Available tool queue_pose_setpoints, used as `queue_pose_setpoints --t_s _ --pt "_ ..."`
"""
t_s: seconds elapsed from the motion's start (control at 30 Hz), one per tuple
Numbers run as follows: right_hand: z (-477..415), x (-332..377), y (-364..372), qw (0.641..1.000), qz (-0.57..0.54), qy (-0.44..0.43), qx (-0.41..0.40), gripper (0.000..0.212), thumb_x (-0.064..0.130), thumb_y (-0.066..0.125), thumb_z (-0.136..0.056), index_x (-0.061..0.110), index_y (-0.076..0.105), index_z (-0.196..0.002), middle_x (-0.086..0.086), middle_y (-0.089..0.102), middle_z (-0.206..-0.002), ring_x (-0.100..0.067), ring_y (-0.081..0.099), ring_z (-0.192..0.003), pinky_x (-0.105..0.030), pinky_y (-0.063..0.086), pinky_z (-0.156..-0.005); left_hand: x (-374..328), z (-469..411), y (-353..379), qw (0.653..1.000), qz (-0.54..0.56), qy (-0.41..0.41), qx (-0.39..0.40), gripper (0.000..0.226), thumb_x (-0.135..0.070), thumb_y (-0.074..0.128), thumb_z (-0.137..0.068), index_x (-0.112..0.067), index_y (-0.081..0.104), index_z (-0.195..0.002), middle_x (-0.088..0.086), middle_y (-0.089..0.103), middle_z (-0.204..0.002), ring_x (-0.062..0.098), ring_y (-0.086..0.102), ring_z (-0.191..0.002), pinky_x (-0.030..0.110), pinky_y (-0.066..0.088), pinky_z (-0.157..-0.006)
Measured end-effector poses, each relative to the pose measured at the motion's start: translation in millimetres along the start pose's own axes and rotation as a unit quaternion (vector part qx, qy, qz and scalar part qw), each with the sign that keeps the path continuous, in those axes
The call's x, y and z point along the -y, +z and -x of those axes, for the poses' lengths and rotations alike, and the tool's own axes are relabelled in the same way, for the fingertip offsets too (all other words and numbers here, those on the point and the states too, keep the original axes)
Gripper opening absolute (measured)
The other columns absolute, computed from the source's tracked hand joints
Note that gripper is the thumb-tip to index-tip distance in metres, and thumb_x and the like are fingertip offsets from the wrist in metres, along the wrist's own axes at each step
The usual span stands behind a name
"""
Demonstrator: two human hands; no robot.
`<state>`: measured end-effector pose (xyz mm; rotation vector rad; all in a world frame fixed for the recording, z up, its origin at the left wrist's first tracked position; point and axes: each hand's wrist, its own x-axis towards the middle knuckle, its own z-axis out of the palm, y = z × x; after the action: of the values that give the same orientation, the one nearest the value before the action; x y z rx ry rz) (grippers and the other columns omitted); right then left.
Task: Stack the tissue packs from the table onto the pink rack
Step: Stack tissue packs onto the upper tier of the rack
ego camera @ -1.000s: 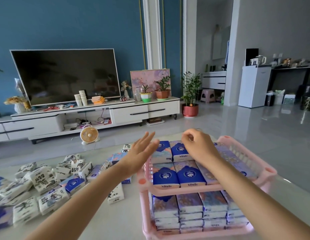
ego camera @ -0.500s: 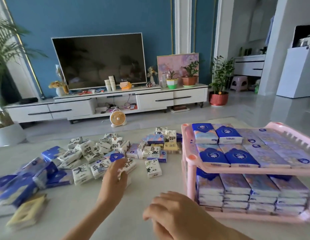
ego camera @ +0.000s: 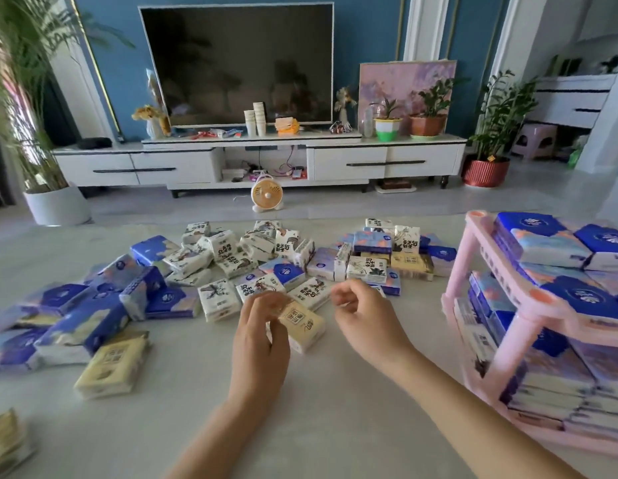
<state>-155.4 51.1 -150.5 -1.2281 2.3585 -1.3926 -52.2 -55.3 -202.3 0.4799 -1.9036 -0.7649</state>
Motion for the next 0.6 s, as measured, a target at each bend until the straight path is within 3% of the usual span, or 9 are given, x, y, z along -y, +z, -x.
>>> queue_pose_setpoints --t_s 0.13,0.2,0.27,0.37,0.47,0.6 --pt "-50.1 -10.1 9.1 0.995 0.071 0.028 -0.069 0.03 0.003 0.051 -0.087 0.008 0.052 -0.117 -0.002 0.054 -0.109 -0.013 0.051 -0.099 -0.008 0.04 -0.072 2.8 -0.1 2.6 1.0 0.009 0.003 -0.018 0.04 0.003 0.037 -0.073 -0.024 0.055 -0.096 -0.013 0.052 -0.099 -0.009 0.05 -0.096 0.009 0.041 -0.079" --pt "-73.7 -18.9 6.0 0.971 0.209 0.023 -0.114 0.036 0.001 0.05 -0.086 0.006 0.046 -0.122 -0.01 0.054 -0.117 -0.023 0.05 -0.106 -0.027 0.044 -0.087 5.3 1.7 4.9 1.0 0.006 0.027 -0.003 0.034 -0.004 0.035 -0.077 -0.021 0.055 -0.099 -0.013 0.052 -0.101 -0.004 0.05 -0.098 0.012 0.042 -0.079" --pt "-96.4 -27.2 0.0 0.941 0.31 0.039 -0.132 0.042 -0.001 0.048 -0.085 0.004 0.041 -0.126 -0.015 0.051 -0.123 -0.03 0.047 -0.112 -0.036 0.039 -0.093 8.3 0.3 6.0 1.0 0.017 0.025 0.006 0.035 -0.003 0.036 -0.077 -0.02 0.055 -0.1 -0.01 0.053 -0.103 0.004 0.053 -0.098 0.016 0.044 -0.079" --pt "-129.2 -37.8 -4.9 0.928 0.353 0.084 -0.078 0.055 -0.004 0.047 -0.084 0.005 0.03 -0.136 -0.016 0.047 -0.131 -0.033 0.043 -0.119 -0.042 0.038 -0.096 12.0 -3.9 7.0 0.999 0.034 -0.002 -0.006 0.039 0.005 0.038 -0.071 -0.013 0.059 -0.098 -0.005 0.055 -0.103 0.008 0.054 -0.094 0.023 0.047 -0.075" --pt "-153.7 -47.7 -8.9 0.914 0.39 0.109 0.019 0.067 0.003 0.048 -0.086 0.011 0.018 -0.145 -0.014 0.034 -0.145 -0.033 0.033 -0.13 -0.045 0.032 -0.104 12.2 -4.9 7.6 0.999 0.047 -0.024 -0.011 0.039 0.003 0.037 -0.071 -0.014 0.06 -0.097 -0.005 0.055 -0.103 0.006 0.055 -0.092 0.02 0.047 -0.072" --pt "-171.2 -51.6 -16.0 0.905 0.379 0.179 0.069 0.065 0.013 0.048 -0.086 0.015 0.022 -0.145 -0.016 0.036 -0.143 -0.035 0.034 -0.129 -0.044 0.032 -0.106 11.1 -4.0 6.7 0.997 0.06 -0.041 -0.01 0.039 0.001 0.037 -0.072 -0.025 0.054 -0.095 -0.006 0.055 -0.102 0.001 0.056 -0.092 0.013 0.046 -0.071"
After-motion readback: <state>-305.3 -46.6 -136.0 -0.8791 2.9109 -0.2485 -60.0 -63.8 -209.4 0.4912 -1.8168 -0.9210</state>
